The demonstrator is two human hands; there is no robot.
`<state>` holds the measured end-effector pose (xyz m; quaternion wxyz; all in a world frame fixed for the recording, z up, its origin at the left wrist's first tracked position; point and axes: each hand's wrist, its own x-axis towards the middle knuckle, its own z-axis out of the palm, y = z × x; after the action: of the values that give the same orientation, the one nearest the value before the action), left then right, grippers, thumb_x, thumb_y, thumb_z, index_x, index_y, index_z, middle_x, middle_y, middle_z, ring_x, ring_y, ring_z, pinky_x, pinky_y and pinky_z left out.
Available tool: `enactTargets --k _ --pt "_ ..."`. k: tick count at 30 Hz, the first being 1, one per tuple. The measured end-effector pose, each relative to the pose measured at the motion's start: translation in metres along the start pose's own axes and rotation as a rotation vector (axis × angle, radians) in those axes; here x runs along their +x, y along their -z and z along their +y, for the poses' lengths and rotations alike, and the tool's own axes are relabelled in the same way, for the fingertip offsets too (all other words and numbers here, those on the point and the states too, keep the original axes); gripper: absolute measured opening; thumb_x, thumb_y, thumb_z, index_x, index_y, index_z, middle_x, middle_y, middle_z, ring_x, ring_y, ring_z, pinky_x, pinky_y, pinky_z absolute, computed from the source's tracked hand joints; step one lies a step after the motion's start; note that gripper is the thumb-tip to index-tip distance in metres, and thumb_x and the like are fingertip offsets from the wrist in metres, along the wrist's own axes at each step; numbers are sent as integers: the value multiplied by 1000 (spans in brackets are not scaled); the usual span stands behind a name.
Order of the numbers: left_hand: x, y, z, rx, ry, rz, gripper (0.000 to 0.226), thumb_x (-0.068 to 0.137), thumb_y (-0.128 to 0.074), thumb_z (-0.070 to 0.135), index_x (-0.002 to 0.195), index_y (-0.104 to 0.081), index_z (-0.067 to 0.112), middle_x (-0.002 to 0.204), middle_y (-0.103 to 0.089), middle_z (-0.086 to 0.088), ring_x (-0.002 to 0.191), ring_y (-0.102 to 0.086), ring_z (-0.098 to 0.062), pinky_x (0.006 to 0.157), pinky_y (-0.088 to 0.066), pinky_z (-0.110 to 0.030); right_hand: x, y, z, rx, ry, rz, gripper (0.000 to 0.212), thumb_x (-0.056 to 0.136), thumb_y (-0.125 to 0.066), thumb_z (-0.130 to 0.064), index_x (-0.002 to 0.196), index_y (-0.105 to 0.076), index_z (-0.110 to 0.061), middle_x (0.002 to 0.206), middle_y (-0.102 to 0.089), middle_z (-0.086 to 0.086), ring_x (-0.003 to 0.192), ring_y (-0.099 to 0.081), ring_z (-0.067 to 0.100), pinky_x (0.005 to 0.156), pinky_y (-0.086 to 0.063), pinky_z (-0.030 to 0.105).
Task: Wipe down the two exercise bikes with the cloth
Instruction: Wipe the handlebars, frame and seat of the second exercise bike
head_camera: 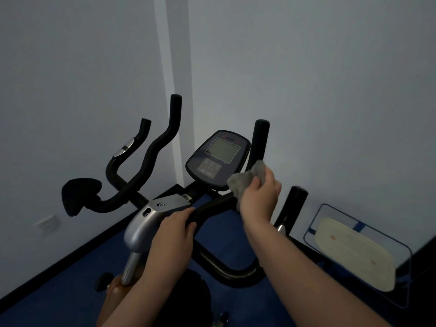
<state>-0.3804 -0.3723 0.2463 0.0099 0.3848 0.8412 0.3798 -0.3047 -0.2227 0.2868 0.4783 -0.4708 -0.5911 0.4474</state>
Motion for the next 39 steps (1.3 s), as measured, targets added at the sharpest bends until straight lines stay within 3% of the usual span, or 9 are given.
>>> enactTargets --k 4,8,11,16,20,26,32,36,39 --pt "1 -1 1 25 0 0 38 95 -56 18 133 -55 20 127 -60 1 120 -52 -16 94 -36 -24 4 8 0 118 -7 23 40 99 -42 -7 136 -51 -19 129 -53 8 112 -56 18 103 -45 35" --pt "0 0 3 23 -3 0 37 95 -56 17 133 -56 19 126 -61 0 119 -52 -16 93 -35 -21 36 1 -23 185 -24 195 41 99 -42 -7 136 -42 -25 131 -49 6 110 -51 15 86 -43 28" --pt "-2 0 2 22 4 -1 38 95 -55 18 133 -55 20 126 -60 1 119 -52 -15 92 -35 -21 16 -3 -3 73 -154 123 29 101 -39 -10 125 -53 -20 121 -59 8 109 -58 24 89 -47 32" --pt "0 0 3 -2 19 -8 39 96 -55 18 134 -54 21 126 -60 1 117 -52 -14 93 -39 -24 -44 -1 29 241 -355 -8 15 99 -47 -17 104 -57 -28 106 -64 0 96 -62 17 92 -52 37" --pt "-1 1 5 6 19 -11 39 96 -54 19 135 -53 21 129 -58 2 121 -50 -15 100 -41 -30 3 -3 -9 291 -127 203 25 98 -47 -5 116 -53 -21 117 -55 3 103 -57 16 78 -45 14" --pt "-1 2 5 6 11 -11 38 96 -54 18 134 -55 21 127 -60 2 118 -52 -14 98 -44 -33 -22 -3 12 111 48 99 27 99 -48 -10 118 -57 -26 115 -46 -2 89 -50 -3 72 -33 -6" --pt "0 2 3 20 13 -10 39 96 -54 19 135 -54 21 129 -59 2 121 -50 -16 99 -41 -31 3 10 -10 141 164 108 26 95 -53 -5 115 -60 -19 115 -51 2 88 -50 -14 75 -34 -5" --pt "-2 1 3 13 13 -7 38 96 -55 18 134 -55 20 128 -59 1 120 -51 -16 97 -41 -29 22 1 -22 123 99 121 29 96 -51 -6 121 -59 -17 120 -51 3 102 -54 9 79 -34 5" --pt "-1 0 3 7 18 -6 39 96 -56 18 134 -54 21 128 -59 1 120 -51 -15 95 -39 -26 -11 2 2 80 166 73 29 96 -54 -9 121 -61 -21 117 -47 -4 107 -52 7 84 -35 0"
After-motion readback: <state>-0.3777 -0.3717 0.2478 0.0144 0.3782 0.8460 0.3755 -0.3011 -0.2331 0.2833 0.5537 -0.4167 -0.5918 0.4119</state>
